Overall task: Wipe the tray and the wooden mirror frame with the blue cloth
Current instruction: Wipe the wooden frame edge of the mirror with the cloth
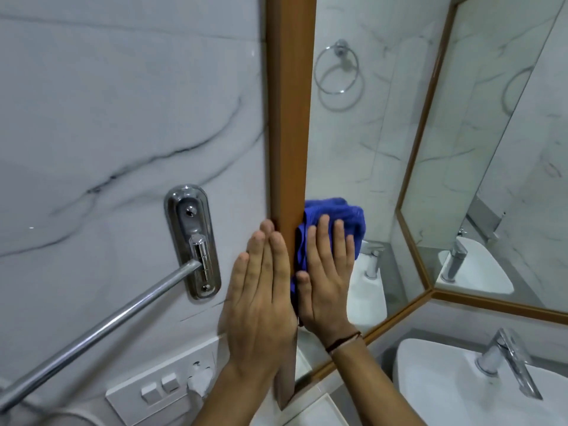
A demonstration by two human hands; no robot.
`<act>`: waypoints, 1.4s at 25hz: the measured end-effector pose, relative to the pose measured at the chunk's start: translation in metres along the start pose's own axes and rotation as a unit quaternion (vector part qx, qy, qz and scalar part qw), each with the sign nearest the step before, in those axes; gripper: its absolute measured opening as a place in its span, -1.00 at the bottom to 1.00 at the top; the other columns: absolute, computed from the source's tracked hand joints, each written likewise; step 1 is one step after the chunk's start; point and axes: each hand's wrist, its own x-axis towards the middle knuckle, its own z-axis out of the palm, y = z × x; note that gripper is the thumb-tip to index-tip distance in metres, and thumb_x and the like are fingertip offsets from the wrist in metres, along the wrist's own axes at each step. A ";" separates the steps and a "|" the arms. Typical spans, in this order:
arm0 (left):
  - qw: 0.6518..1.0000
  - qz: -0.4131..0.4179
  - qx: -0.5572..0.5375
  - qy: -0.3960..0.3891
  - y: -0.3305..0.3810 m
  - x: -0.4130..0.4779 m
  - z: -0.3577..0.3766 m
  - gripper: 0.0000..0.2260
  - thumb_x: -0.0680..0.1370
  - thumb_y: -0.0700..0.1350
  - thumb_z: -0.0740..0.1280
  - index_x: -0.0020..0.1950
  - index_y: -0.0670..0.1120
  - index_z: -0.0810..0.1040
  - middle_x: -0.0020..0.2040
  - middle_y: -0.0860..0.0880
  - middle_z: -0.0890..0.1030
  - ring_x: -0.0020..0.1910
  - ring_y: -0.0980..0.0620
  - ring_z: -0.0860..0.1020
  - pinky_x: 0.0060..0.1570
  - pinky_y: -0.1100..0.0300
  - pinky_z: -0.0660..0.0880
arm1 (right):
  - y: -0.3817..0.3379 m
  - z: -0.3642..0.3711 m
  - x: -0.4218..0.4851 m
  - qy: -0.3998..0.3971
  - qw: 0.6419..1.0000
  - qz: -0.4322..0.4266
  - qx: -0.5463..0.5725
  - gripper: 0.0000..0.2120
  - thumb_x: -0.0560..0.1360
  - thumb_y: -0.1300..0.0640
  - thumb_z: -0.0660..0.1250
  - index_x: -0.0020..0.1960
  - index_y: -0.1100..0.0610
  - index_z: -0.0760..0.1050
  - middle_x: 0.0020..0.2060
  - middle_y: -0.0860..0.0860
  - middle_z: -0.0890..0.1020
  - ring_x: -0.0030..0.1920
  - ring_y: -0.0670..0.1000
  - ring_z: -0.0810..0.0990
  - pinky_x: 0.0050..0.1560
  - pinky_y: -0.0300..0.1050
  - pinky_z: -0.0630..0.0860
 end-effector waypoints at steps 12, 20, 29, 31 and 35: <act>0.995 -0.017 -0.018 0.097 -0.010 0.197 -0.076 -0.33 0.66 -0.18 0.15 0.79 -0.25 0.14 0.80 -0.19 0.18 0.80 -0.17 0.10 0.79 -0.07 0.01 | -0.036 -0.047 0.176 0.031 0.999 -0.031 -0.011 -0.40 0.85 -0.10 -0.13 0.85 0.07 -0.01 0.84 0.05 0.11 0.85 0.17 0.05 0.85 0.13 -0.13; 0.991 -0.009 -0.003 0.137 -0.013 0.332 -0.138 -0.43 0.77 -0.14 0.12 0.78 -0.24 0.14 0.79 -0.18 0.16 0.79 -0.14 0.07 0.77 -0.07 0.03 | -0.070 -0.101 0.396 0.108 0.990 -0.085 -0.021 -0.40 0.84 -0.09 -0.09 0.83 0.12 0.11 0.84 0.04 0.10 0.85 0.06 -0.01 0.85 0.09 -0.12; 0.986 0.032 0.031 0.160 -0.034 0.339 -0.129 -0.45 0.79 -0.12 -0.02 0.79 -0.26 0.11 0.79 -0.22 0.18 0.80 -0.17 0.10 0.77 -0.11 0.13 | -0.073 -0.106 0.400 0.146 0.985 0.051 0.071 -0.43 0.83 -0.05 -0.05 0.82 0.03 0.15 0.82 -0.08 0.08 0.85 0.05 0.03 0.85 0.18 -0.08; 0.985 0.033 0.029 0.169 -0.032 0.339 -0.125 -0.45 0.81 -0.09 -0.09 0.78 -0.27 0.12 0.78 -0.23 0.19 0.79 -0.18 0.12 0.77 -0.13 0.12 | -0.072 -0.095 0.386 0.121 0.988 -0.086 0.034 -0.45 0.85 -0.07 -0.07 0.83 -0.03 0.10 0.83 -0.08 0.09 0.85 0.02 0.00 0.85 0.03 -0.14; 0.986 0.054 0.034 0.155 -0.040 0.331 -0.121 -0.37 0.73 -0.17 0.10 0.80 -0.25 0.05 0.80 -0.22 0.14 0.81 -0.18 0.06 0.76 -0.16 0.16 | -0.024 -0.130 0.405 0.157 0.977 0.107 0.093 -0.42 0.79 0.02 0.00 0.79 0.10 0.20 0.79 0.00 0.20 0.83 0.05 0.05 0.84 0.27 -0.02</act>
